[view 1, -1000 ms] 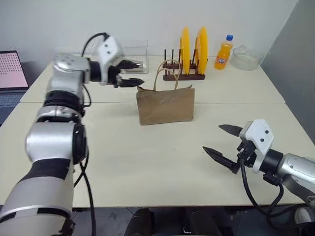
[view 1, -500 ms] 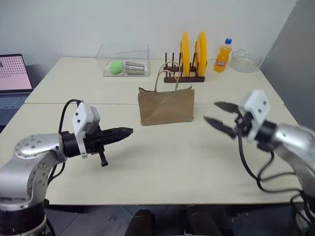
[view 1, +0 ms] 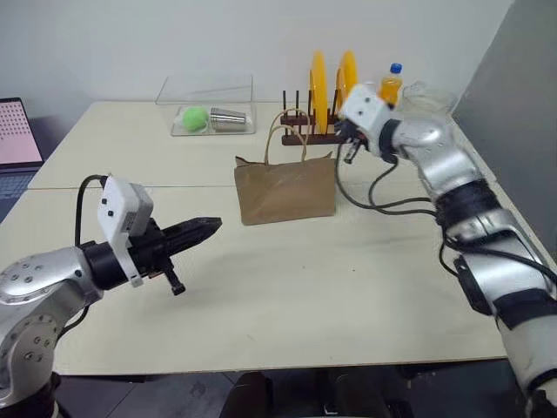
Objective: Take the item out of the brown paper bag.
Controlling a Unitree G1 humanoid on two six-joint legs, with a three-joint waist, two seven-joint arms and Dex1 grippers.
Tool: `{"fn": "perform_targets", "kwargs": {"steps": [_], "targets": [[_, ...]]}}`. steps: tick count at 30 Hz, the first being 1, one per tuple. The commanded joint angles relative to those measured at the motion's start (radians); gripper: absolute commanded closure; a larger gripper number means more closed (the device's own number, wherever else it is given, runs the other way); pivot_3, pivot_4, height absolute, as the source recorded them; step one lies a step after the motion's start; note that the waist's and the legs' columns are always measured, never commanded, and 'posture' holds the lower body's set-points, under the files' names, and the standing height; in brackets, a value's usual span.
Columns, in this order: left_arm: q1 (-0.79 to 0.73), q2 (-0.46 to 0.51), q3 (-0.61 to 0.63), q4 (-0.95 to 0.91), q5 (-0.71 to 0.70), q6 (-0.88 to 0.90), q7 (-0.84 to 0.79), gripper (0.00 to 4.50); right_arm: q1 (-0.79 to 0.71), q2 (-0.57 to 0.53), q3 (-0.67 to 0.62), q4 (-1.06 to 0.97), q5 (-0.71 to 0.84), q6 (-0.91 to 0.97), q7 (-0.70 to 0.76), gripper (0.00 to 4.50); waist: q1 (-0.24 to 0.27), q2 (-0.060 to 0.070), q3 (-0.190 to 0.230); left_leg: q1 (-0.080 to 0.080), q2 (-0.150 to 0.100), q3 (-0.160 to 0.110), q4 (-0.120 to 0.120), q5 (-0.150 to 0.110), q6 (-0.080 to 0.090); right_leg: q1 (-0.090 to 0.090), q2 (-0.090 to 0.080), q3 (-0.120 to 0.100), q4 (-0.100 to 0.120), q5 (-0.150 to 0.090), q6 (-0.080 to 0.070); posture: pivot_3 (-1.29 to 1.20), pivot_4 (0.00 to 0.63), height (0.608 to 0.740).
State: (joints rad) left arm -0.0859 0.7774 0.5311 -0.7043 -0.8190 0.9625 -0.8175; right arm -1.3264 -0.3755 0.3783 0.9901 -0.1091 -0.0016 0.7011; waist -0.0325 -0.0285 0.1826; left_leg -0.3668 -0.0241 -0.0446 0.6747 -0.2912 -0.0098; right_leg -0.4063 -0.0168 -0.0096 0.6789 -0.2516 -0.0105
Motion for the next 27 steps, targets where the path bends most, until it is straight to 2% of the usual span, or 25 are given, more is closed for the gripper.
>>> {"fn": "perform_targets", "kwargs": {"steps": [1,6,11,18,23,27], "targets": [[0.017,0.026,0.009,-0.044,-0.04,-0.005,0.032,4.5,-0.091,0.036,0.002,0.158,-0.068,-0.102,0.004,4.42,0.004,0.0,0.0,0.0,0.0,0.0,0.0,0.0,0.0,0.0,0.0,0.0,0.0,0.0,0.0,0.0,0.15,0.74],[0.088,0.05,-0.001,-0.082,-0.029,-0.037,0.058,4.5,-0.151,0.101,0.0,0.264,-0.119,-0.13,0.062,4.42,0.005,0.001,0.001,-0.001,-0.001,-0.001,0.0,0.0,0.0,0.0,-0.001,0.0,0.0,0.0,0.0,0.0,0.15,0.74],[0.076,0.087,0.008,-0.07,-0.061,-0.042,0.062,4.5,-0.153,0.096,-0.013,0.271,-0.13,-0.139,0.188,4.42,0.004,0.003,0.002,0.0,-0.001,-0.003,0.0,0.0,0.0,0.0,-0.001,-0.002,0.001,-0.001,-0.001,0.0,0.15,0.74],[0.101,0.178,0.022,-0.028,-0.095,-0.068,-0.046,4.5,-0.106,0.065,-0.024,0.235,-0.131,-0.16,0.372,4.42,0.002,0.005,0.003,0.0,-0.001,-0.002,0.0,0.0,0.0,0.0,0.0,-0.001,0.001,-0.001,-0.001,0.0,0.15,0.74],[0.243,0.207,0.086,-0.05,-0.084,-0.1,-0.158,4.5,-0.024,0.02,-0.042,0.061,-0.066,-0.124,0.628,4.42,0.001,0.005,0.003,0.001,-0.001,-0.002,-0.005,0.0,0.0,-0.001,-0.001,-0.001,-0.001,-0.001,-0.001,0.0,0.15,0.74],[0.322,0.212,0.122,-0.053,-0.063,-0.139,-0.214,4.5,0.12,-0.046,-0.03,-0.254,-0.005,-0.001,0.791,4.42,0.003,0.006,0.003,0.002,-0.001,-0.003,-0.01,0.0,-0.001,-0.001,-0.001,-0.002,-0.002,-0.002,-0.003,0.0,0.15,0.74]]}}
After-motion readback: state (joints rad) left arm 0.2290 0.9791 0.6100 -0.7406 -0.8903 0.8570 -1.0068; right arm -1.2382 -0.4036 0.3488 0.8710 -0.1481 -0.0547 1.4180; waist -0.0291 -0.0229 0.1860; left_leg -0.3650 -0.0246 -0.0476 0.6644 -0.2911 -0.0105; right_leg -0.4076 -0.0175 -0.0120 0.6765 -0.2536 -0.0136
